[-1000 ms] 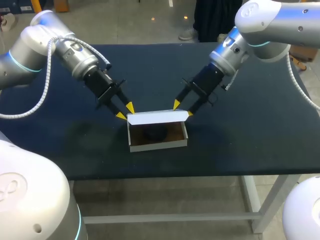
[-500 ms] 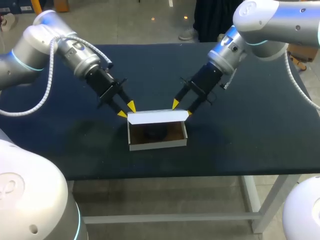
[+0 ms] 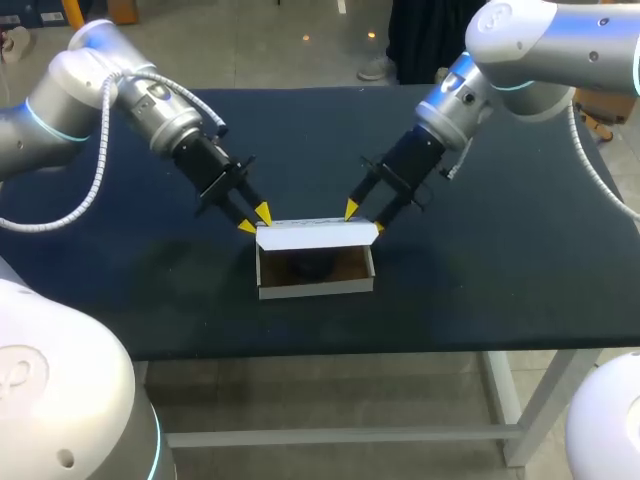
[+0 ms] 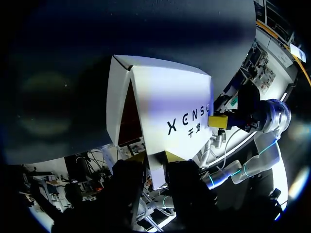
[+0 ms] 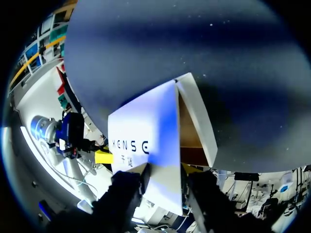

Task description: Assemble the packaging by folding the flat box into shape, placing the metal phone stand inside, and closing the box properly

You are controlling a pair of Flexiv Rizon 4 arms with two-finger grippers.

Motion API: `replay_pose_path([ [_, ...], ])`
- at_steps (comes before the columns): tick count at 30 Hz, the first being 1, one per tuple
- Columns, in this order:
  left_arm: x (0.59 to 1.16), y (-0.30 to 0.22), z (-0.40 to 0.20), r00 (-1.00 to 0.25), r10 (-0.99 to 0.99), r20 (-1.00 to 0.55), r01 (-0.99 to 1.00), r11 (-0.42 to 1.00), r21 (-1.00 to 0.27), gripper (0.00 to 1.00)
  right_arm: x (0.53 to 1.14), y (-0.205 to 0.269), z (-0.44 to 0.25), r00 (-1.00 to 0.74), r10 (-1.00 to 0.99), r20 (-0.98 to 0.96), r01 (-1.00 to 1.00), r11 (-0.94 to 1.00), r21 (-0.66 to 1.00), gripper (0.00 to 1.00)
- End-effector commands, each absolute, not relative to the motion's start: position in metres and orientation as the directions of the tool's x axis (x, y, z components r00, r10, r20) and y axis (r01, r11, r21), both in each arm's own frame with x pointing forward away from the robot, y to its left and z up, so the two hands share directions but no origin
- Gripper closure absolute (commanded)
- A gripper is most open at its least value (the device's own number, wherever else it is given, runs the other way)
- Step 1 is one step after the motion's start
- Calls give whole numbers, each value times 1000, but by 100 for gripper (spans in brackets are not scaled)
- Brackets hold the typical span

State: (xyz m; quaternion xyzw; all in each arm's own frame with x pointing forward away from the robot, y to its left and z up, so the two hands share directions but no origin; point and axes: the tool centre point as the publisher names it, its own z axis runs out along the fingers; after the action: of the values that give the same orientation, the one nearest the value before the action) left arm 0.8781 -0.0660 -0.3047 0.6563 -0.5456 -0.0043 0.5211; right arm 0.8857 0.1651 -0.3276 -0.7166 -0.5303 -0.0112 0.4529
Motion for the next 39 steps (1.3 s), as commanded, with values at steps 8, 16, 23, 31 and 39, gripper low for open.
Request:
replay_pose_path([
  [8, 875, -72, -309, 405, -719, 565, -713, 139, 687, 72, 889, 173, -329, 436, 754, 491, 763, -20, -646, 55],
  [16, 875, -72, -311, 413, -714, 565, -720, 123, 683, 75, 888, 174, -332, 436, 756, 489, 761, -19, -649, 56],
  [23, 873, -73, -314, 412, -713, 567, -725, 121, 679, 75, 886, 174, -334, 435, 758, 487, 759, -18, -650, 56],
  [31, 868, -72, -316, 403, -714, 572, -731, 126, 671, 73, 885, 174, -338, 433, 762, 482, 757, -17, -653, 56],
  [39, 866, -71, -321, 397, -715, 575, -733, 130, 667, 73, 882, 173, -341, 425, 768, 479, 759, -13, -651, 55],
])
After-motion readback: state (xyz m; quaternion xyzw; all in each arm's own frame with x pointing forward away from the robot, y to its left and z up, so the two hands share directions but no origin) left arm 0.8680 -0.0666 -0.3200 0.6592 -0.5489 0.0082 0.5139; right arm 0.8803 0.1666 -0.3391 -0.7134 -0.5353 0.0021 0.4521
